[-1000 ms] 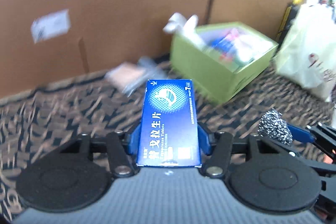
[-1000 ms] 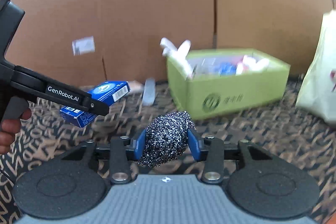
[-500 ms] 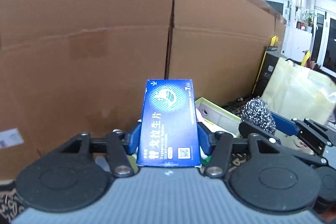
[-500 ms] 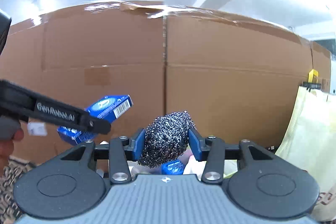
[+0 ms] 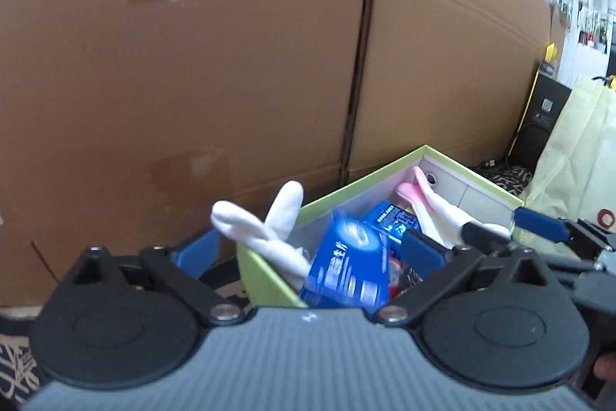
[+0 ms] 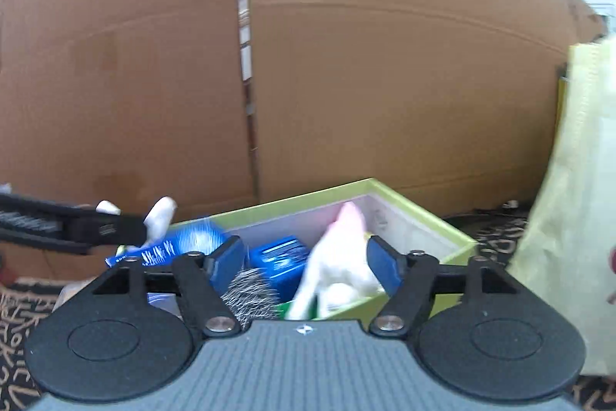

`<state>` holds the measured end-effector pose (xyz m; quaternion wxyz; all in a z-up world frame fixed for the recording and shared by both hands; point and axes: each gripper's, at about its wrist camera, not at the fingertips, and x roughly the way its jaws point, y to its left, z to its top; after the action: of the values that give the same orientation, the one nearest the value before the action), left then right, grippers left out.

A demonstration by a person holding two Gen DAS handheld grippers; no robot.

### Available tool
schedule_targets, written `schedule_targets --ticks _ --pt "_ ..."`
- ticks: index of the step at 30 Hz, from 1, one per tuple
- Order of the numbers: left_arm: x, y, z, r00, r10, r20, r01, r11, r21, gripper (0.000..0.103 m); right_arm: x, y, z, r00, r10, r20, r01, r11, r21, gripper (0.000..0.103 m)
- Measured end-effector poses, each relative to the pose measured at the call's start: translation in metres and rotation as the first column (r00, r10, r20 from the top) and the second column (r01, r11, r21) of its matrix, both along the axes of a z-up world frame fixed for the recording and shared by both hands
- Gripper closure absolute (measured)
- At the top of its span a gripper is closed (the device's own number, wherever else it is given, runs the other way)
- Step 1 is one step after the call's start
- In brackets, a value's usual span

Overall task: Organize objects
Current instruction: 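Carry steel wool and blue medicine box into the lime-green box and release, then move both grippers back to the swab bag and clear case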

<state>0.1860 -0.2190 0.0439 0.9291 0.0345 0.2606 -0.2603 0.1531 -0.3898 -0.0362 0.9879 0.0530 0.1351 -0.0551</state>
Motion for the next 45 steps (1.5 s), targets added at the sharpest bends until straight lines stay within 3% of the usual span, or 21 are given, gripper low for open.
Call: schedule_targets --ticks 6,14,19,33,39,45 --pt "-0.016 0.020 0.010 0.999 0.048 -0.018 -0.048 0.998 -0.030 0.000 -0.034 0.005 0.013 0.998 -0.006 0.058 0.005 1.000 0.016 0.023" --pt "-0.075 0.060 0.014 0.991 0.135 -0.020 -0.134 0.990 0.052 0.000 -0.098 0.038 0.040 0.984 0.058 0.170 -0.061 0.998 0.008 0.014" --pt "-0.104 0.090 0.008 0.982 0.189 0.012 -0.189 0.977 0.095 0.000 -0.128 0.058 0.036 0.983 0.085 0.163 -0.087 0.996 0.004 0.010" --pt "-0.136 0.158 -0.012 0.950 0.311 -0.034 -0.303 0.941 0.147 0.000 -0.159 0.119 -0.011 0.980 0.196 -0.012 -0.196 0.980 0.046 0.010" --pt "-0.137 0.174 -0.026 0.941 0.333 -0.067 -0.320 0.935 0.149 0.000 -0.162 0.139 -0.033 0.972 0.221 -0.083 -0.214 0.974 0.077 0.010" --pt "-0.122 0.198 -0.048 0.918 0.372 -0.141 -0.354 0.926 0.134 0.000 -0.146 0.160 -0.045 0.959 0.241 -0.151 -0.237 0.971 0.041 0.010"
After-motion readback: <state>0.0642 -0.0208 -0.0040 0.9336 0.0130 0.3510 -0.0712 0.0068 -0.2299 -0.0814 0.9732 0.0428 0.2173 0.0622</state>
